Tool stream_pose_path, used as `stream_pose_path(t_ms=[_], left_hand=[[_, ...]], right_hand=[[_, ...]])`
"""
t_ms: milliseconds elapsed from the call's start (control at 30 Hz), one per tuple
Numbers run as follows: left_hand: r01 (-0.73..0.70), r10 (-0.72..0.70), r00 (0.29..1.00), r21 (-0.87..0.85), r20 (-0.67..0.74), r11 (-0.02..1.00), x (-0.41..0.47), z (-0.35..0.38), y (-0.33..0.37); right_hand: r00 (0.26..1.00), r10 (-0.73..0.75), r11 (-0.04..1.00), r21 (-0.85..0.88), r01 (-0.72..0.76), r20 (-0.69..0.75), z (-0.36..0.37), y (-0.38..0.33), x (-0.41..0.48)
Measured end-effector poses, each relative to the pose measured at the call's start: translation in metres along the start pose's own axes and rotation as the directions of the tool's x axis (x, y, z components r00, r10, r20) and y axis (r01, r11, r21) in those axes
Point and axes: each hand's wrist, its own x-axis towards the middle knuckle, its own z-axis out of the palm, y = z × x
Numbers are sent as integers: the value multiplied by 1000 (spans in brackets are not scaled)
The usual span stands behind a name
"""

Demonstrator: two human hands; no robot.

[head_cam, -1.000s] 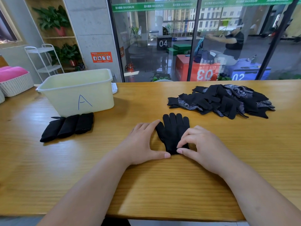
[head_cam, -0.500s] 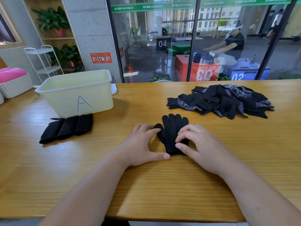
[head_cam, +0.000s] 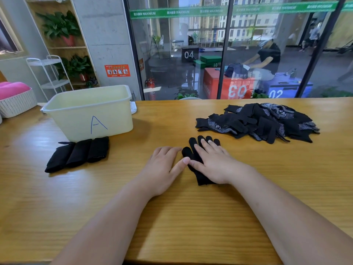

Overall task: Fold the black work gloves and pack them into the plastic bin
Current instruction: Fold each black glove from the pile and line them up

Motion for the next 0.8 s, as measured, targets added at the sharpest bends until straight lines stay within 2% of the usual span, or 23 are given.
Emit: stream_pose_path(t_ms=[100,267,500,800], left_hand=[[5,-5,1000,2,-19,1000,1,-2,-2],[-10,11,998,4,-70,1000,5,1,-1],[6,-8,994,-14,-109,1000,4,-1,-3],[13,-15,993,-13,-113,1000,4,-1,-2]], right_hand=[[999,18,1000,9,-19,46,1,5,7],[996,63,998,-12,-63,-62,4,-8,26],[992,125,992,-30,-126,-32,10,-17,47],[999,30,1000,9,-30,-17,16,-30,19]])
